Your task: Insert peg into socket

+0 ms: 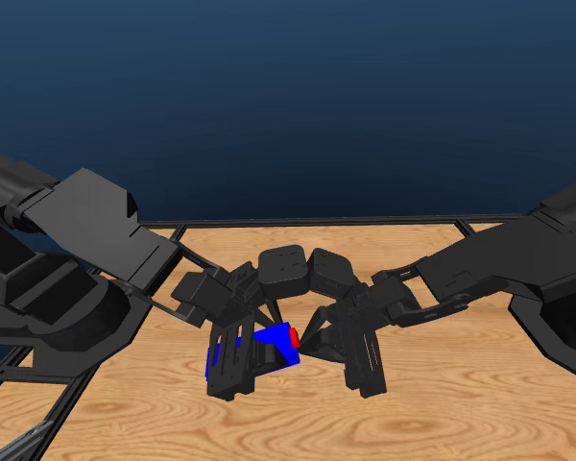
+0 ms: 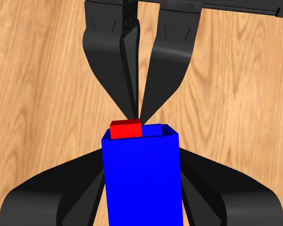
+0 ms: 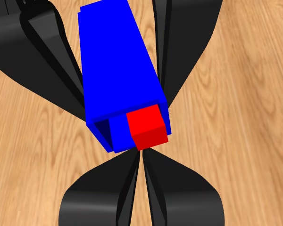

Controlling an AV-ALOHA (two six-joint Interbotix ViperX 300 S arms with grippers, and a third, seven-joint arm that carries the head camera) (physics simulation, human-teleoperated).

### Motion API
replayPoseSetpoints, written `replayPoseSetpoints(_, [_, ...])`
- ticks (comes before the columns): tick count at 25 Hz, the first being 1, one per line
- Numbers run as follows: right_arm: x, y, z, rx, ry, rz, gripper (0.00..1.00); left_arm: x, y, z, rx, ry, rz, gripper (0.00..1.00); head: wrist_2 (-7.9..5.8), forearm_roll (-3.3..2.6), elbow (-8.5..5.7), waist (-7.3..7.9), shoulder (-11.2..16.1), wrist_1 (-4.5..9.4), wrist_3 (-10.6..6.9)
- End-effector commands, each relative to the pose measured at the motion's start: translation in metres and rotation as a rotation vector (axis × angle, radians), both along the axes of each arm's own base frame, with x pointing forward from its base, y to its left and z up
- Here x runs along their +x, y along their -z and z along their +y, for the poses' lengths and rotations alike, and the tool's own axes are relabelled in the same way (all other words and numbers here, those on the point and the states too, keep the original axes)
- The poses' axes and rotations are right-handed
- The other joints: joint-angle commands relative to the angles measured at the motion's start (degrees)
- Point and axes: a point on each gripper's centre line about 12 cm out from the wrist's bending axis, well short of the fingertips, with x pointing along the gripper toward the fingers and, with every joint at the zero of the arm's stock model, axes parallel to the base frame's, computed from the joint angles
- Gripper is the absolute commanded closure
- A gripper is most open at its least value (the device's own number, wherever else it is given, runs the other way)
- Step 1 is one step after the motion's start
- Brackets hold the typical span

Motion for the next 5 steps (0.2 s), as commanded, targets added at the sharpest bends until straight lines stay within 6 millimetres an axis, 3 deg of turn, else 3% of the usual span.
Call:
replayPoseSetpoints(1, [-0.003,-0.015,-0.005,0.055,0.043,-0.112,1.0,0.007,-0.012,0.002,-0.032,-0.009,-0.079,1.0,-0.12,-0.07,-0.73,-0.4,-0.8,-0.77,0.18])
replayPoseSetpoints(5, [-0.033,-0.01,-0.011,0.15,0.12,-0.222,1.0,-0.001,-0.007,0.002,-0.083,-0.032,-0.119,1.0,-0.35,-0.12,-0.97,-0.34,-1.0,-1.15,-0.16])
